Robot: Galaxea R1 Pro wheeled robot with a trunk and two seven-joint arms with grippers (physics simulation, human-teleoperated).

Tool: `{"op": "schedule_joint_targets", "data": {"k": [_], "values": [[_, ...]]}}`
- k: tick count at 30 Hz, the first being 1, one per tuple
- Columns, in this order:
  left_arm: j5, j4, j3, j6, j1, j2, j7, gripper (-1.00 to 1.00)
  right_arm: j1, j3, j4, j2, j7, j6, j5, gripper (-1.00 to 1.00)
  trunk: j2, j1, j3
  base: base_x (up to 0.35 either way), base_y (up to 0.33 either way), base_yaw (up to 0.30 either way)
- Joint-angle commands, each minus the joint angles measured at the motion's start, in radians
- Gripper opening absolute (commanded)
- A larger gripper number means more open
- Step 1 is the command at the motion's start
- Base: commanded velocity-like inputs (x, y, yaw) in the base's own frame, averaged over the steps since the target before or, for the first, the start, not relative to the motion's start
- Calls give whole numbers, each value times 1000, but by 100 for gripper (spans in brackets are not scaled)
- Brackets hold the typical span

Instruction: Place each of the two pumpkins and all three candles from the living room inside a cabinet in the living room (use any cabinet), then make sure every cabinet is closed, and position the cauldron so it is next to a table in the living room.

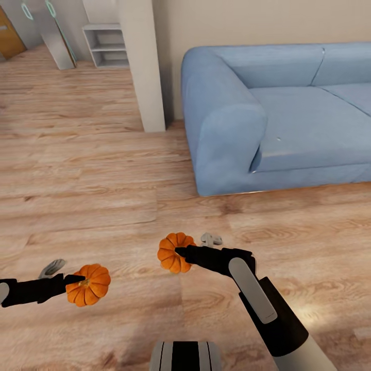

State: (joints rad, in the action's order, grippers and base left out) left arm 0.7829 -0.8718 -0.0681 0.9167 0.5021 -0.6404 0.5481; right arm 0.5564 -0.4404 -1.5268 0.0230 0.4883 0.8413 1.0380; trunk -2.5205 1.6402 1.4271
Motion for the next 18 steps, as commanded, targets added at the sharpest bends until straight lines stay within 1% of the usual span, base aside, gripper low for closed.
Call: {"op": "schedule_joint_targets", "data": {"k": [1,6,9,11,12,18], "values": [[-1,0,-3,3,1,-1,3,-100,0,-1,-1,0,11,2,10,-100,0,-1,-2,-1,0,250],[-1,0,-2,4,1,-2,3,-100,0,-3,1,0,12,3,9,-100,1,-3,-17,-5,1,256],[1,0,-1,4,1,-3,3,-100,0,-4,1,0,12,4,8,-100,2,-4,-26,-105,71,258],[6,0,3,4,1,-13,3,-100,0,-5,1,0,12,4,4,-100,2,-5,-32,-183,139,255],[9,0,12,5,1,-19,3,-100,0,-5,1,0,12,4,2,-100,3,-6,-35,-114,85,249],[12,0,19,5,1,-25,3,-100,0,-7,2,1,15,4,1,-100,4,-8,-53,-35,26,247]]}}
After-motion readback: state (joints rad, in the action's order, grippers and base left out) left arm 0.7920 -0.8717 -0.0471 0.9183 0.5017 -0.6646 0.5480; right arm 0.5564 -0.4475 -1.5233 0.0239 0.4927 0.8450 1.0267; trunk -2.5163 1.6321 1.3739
